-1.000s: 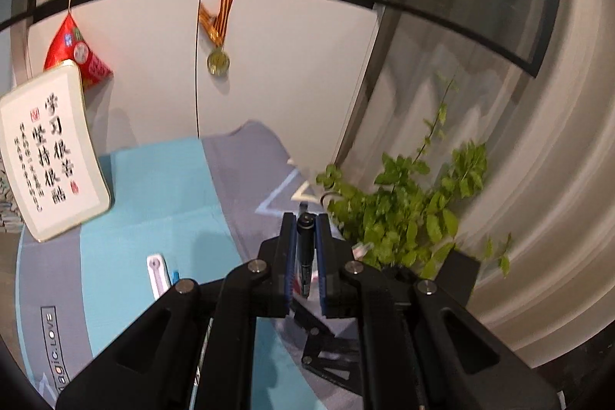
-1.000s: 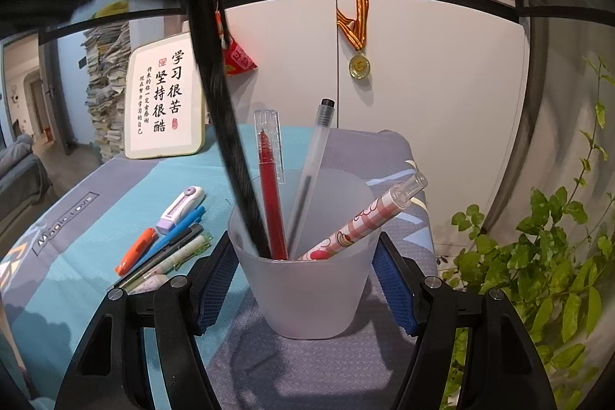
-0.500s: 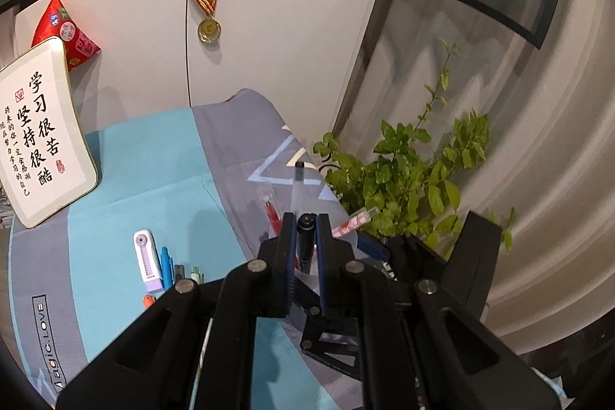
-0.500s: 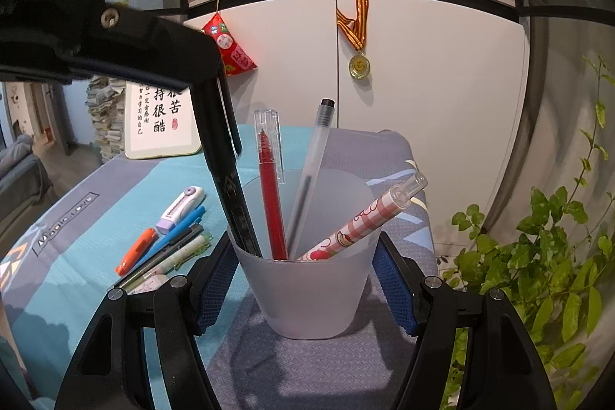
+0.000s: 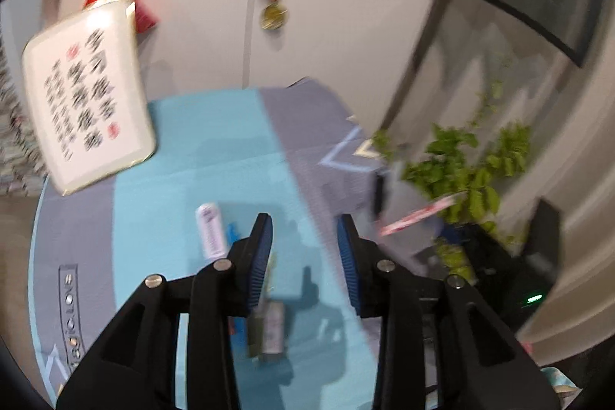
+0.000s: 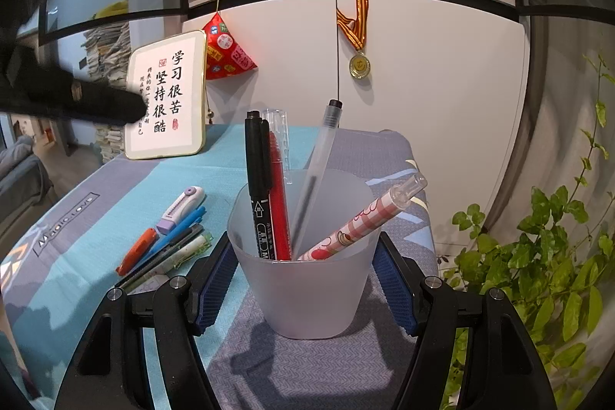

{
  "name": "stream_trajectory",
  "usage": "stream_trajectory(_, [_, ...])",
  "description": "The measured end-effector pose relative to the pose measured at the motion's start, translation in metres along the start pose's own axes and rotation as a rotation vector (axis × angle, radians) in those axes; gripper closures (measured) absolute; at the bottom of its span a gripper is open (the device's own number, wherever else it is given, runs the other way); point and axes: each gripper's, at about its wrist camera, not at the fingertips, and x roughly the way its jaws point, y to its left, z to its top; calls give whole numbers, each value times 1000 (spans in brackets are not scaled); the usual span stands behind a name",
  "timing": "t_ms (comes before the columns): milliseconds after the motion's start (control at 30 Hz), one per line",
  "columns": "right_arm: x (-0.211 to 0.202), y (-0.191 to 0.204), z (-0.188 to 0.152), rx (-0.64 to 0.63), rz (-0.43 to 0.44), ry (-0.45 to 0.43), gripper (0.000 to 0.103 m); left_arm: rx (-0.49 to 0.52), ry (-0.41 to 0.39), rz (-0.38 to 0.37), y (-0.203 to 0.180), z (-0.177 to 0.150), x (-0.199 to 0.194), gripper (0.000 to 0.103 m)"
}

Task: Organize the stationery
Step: 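Lower the black marker into the frosted cup and open the left gripper, then grasp the dark grey pen with the left gripper and lift it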

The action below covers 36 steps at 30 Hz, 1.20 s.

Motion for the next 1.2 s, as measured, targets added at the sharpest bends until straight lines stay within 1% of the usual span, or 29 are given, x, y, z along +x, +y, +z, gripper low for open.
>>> stream_trajectory(100, [0, 0, 0, 1, 0, 0, 32, -38, 47, 34, 20, -10, 13, 72])
stream_trajectory(267, [0, 0, 0, 1, 0, 0, 32, -30, 117, 84, 35, -29, 35, 80])
stream_trajectory(367, [0, 0, 0, 0, 0, 0, 32, -28, 152, 93, 40, -37, 45, 86])
stream_trajectory(400, [0, 0, 0, 0, 0, 0, 32, -29, 160, 88, 41, -39, 49, 87])
stream_trajectory(467, [0, 0, 0, 1, 1, 0, 32, -20, 164, 75, 39, -41, 54, 87])
stream_trajectory(567, [0, 0, 0, 0, 0, 0, 32, 15, 154, 75, 33, -40, 63, 87])
stream_trajectory(733, [0, 0, 0, 1, 0, 0, 32, 56, 161, 111, 27, -35, 84, 87])
stream_trajectory(767, [0, 0, 0, 1, 0, 0, 32, 61, 162, 118, 27, -35, 88, 90])
stream_trajectory(833, [0, 0, 0, 1, 1, 0, 32, 61, 160, 135, 28, -34, 95, 92])
stream_trajectory(933, [0, 0, 0, 1, 1, 0, 32, 63, 178, 147, 30, -33, 104, 92])
stream_trajectory(1000, [0, 0, 0, 1, 1, 0, 32, 79, 173, 152, 28, -35, 106, 93])
stream_trajectory(1100, [0, 0, 0, 1, 0, 0, 32, 84, 193, 145, 26, -36, 111, 93])
stream_trajectory(1133, [0, 0, 0, 1, 0, 0, 32, 90, 188, 149, 24, -36, 110, 93])
stream_trajectory(1200, [0, 0, 0, 2, 1, 0, 32, 97, 198, 133, 21, -38, 108, 93])
